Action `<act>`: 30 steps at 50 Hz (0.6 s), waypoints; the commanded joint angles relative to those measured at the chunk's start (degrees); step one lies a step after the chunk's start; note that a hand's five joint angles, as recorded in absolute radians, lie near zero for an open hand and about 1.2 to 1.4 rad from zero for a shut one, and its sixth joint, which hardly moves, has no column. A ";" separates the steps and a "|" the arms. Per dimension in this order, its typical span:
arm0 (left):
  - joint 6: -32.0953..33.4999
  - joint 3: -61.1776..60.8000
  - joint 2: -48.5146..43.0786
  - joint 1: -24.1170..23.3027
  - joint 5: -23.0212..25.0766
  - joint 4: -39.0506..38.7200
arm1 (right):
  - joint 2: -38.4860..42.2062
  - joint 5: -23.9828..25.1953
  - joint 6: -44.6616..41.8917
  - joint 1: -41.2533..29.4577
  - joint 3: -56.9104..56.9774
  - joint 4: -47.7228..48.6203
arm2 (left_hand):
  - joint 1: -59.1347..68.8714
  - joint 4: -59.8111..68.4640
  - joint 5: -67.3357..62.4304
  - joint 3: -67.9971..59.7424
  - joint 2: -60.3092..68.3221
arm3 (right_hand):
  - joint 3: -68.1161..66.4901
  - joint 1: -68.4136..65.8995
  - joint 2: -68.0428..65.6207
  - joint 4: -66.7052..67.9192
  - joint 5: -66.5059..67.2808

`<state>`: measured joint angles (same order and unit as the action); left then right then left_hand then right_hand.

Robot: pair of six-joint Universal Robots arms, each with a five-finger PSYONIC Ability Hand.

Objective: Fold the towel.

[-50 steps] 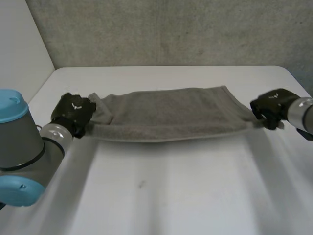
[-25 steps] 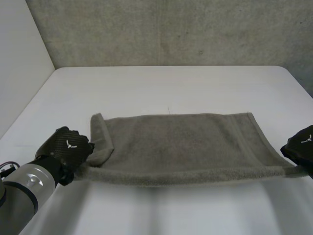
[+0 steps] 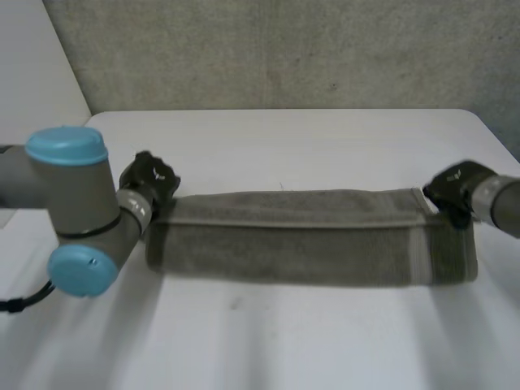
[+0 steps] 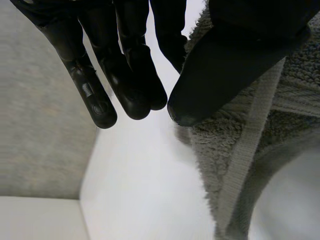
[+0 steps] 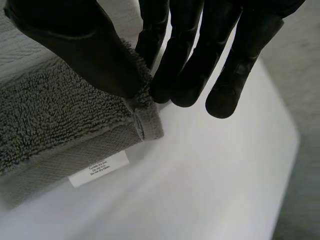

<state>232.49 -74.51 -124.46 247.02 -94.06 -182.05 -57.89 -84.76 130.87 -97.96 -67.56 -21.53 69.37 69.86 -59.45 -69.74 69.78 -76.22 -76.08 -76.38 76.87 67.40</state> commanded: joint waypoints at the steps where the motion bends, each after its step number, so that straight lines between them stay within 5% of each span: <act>1: -0.81 20.46 -5.44 -0.05 -0.07 -0.49 | 7.18 -5.33 3.16 -3.81 24.31 3.96 | 10.63 10.14 -10.55 -10.26 10.22 | -3.78 -3.92 -3.62 3.13 2.60; 5: -5.88 31.94 -4.57 0.04 -0.85 -7.76 | 7.53 -5.95 10.95 -4.52 40.79 9.38 | 10.63 10.14 -10.55 -10.26 10.22 | -3.78 -3.92 -3.62 3.13 2.60; 12: -17.50 35.93 1.59 0.65 -1.91 -15.35 | 4.02 -5.68 21.36 -4.34 48.92 12.92 | 10.63 10.14 -10.55 -10.26 10.22 | -3.78 -3.92 -3.62 3.13 2.60; 23: -18.92 19.53 3.52 1.27 -1.30 -5.34 | 0.85 -1.74 19.70 -3.90 26.21 2.55 | 10.63 10.14 -10.55 -10.26 10.22 | -3.78 -3.92 -3.62 3.13 2.60; 30: -12.51 0.28 0.73 1.71 0.45 -9.35 | 1.29 1.70 15.82 -3.73 5.89 7.19 | 10.63 10.14 -10.55 -10.26 10.22 | -3.78 -3.92 -3.62 3.13 2.60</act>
<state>214.81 -59.23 -121.04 248.42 -95.18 -188.04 -57.07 -85.85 149.86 -101.86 -45.32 -18.48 69.39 69.87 -59.48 -69.75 69.79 -76.23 -76.09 -76.38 76.88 67.40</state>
